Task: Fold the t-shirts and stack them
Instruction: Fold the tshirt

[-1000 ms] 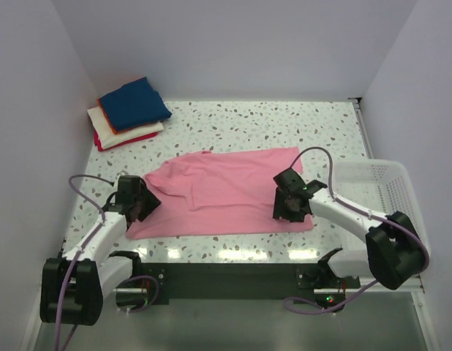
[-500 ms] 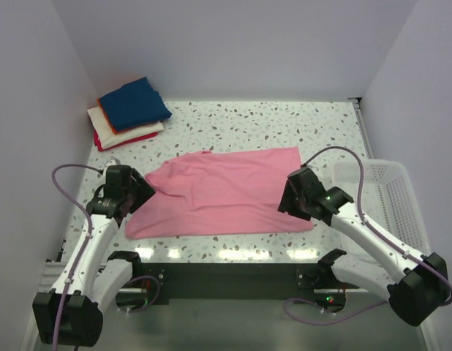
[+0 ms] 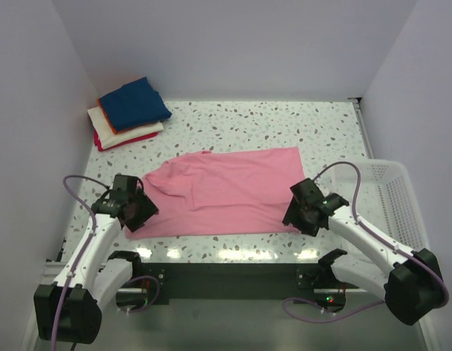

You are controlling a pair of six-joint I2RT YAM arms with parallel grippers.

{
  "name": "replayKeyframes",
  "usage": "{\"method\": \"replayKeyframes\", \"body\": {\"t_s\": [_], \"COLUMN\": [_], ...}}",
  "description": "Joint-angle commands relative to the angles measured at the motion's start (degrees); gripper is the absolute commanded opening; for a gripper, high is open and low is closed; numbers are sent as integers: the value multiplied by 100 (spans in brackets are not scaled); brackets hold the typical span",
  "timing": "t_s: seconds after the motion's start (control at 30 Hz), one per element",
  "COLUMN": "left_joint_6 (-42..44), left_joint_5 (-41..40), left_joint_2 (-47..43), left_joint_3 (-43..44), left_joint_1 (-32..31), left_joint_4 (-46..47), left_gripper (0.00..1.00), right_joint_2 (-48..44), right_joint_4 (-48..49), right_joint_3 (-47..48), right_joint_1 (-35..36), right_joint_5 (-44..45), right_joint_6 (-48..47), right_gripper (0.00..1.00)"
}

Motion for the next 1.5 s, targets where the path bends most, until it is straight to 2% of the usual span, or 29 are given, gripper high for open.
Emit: {"method": "replayKeyframes", "body": {"t_s": [0.0,0.17,0.3,0.37,0.5,0.6,0.77,1.03,1.13,1.47], "left_joint_6": [37,133,520,783,1240,1794,2602,2972,2928,2946], "left_joint_5": [80,2,-471,-491,-500,78,668,1433,1583,2171], "left_joint_2": [152,425,916,1197,2436,3306,4745,5987,6015,5980], "left_joint_3": [7,288,1332,1614,2501,2880,3836,4480,4332,4234], "left_joint_1": [-91,-82,-65,-39,-38,-30,-30,-38,-38,-47], "left_joint_4": [-129,187,731,1433,2339,3078,3062,2886,2973,2754], "left_gripper": [64,66,66,67,67,67,73,71,69,52], "right_joint_2": [-113,221,414,581,898,1135,1337,1329,1355,1443], "right_joint_4": [49,400,620,682,971,1191,1341,1526,1552,1693], "right_joint_3": [-134,-56,366,699,1096,1219,1263,1061,1000,911], "right_joint_1": [-150,-300,-300,-300,-291,-291,-291,-291,-291,-291], "right_joint_5": [41,-248,-398,-354,-450,-582,-513,-565,-548,-671], "right_joint_6": [249,-31,-550,-814,-1052,-1148,-1298,-1368,-1394,-1377], "right_gripper": [65,67,67,67,67,67,66,66,66,66]}}
